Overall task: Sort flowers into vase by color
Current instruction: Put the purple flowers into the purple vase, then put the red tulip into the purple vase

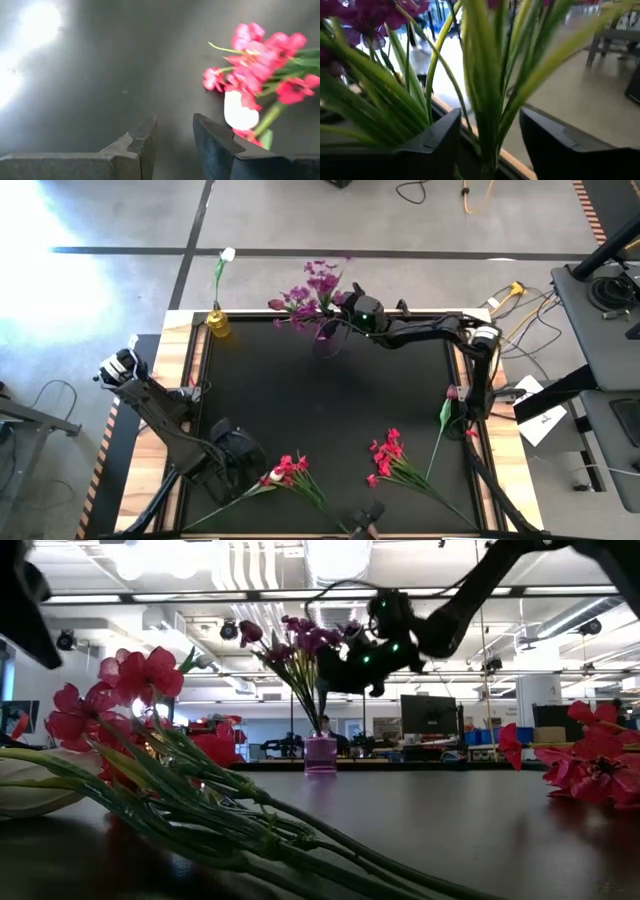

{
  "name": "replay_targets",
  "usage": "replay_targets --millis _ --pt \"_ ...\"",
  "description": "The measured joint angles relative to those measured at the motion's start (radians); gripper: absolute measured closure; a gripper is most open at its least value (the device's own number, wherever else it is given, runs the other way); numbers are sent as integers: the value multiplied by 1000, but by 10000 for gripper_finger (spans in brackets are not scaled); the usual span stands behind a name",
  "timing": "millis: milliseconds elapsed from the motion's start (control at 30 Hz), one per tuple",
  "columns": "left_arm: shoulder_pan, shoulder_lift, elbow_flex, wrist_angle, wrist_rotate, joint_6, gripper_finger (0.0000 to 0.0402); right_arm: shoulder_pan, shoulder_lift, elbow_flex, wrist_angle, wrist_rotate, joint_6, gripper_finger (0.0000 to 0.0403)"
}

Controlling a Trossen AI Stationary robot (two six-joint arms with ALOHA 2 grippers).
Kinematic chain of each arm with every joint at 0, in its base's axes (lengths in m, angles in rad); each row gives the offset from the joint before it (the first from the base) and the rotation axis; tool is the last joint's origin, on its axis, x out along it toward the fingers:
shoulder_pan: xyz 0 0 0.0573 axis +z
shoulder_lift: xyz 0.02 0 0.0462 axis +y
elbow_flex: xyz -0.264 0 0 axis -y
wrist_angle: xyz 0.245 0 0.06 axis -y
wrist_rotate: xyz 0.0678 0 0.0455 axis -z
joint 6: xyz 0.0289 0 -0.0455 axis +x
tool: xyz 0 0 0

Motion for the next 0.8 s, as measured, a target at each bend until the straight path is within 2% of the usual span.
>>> replay_targets --millis 200,400,467,567,700,800 --pt "88 -2 -5 3 -27 112 290 19 -156 -17 -302 0 -14 155" --pt "173 -2 -28 43 -137 291 290 89 -314 -101 -478 2 -21 138" --pt "205 -2 -55 146 -138 398 292 127 -376 -147 -523 14 9 139" --pt "256 -2 -115 394 -121 581 300 198 -469 -212 -642 75 89 143" --pt "319 -2 -190 736 -113 834 311 337 -582 -268 -888 159 214 152" --pt "362 -2 -240 1001 -113 994 315 451 -646 -275 -1132 196 365 159"
